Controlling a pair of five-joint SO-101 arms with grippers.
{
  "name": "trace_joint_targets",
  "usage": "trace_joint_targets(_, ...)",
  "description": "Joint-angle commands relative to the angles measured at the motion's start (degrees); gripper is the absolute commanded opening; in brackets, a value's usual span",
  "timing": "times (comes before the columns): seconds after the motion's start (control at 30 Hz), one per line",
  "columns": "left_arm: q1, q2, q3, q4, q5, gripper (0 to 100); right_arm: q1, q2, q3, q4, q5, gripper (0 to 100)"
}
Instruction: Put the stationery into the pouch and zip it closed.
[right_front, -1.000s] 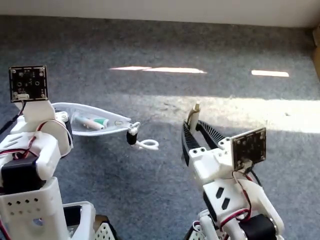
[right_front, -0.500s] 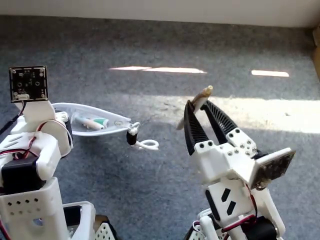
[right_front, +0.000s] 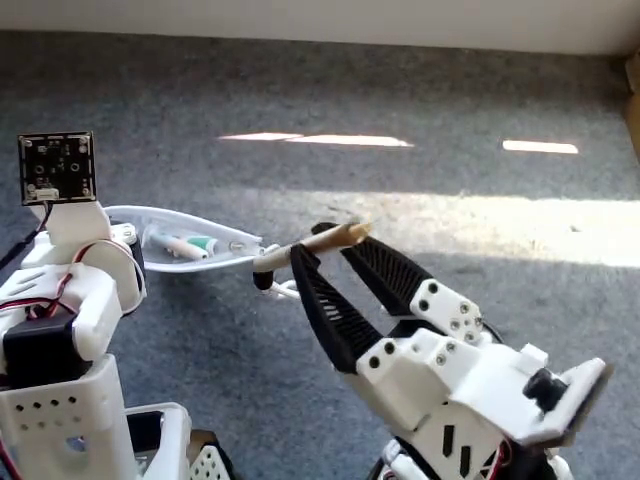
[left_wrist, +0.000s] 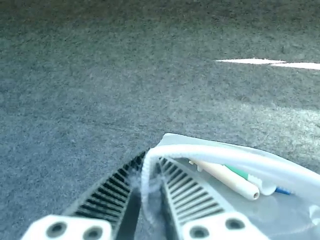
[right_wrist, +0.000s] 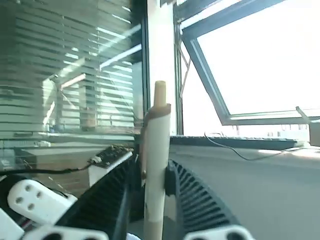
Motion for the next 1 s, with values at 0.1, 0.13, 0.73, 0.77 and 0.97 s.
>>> trace_joint_targets(0.1,-0.57,0.57,0.31,-0.79,0.00,1,-2.07,4.35,2.95,-13.32,-0.53,0.5)
trace_joint_targets(0.13,-0.57,0.57,0.31,-0.79,0.00,1,-2.07,6.11,3.47,-15.16,-0.53,0.5)
trace_joint_targets(0.73,-0.57,0.57,0.48,-0.88,-0.09,1,-1.98,34.77,4.44,-35.82,-0.53,0.5)
trace_joint_targets(0.77,-0.57,0.57,0.48,-0.88,-0.09,1,-1.89,36.26,4.53,-36.88,-0.53,0.5)
trace_joint_targets(0.97,-0.57,0.57,0.48,-0.88,-0.09,1,-1.89,43.56,10.59,-51.38,-0.18,0.5)
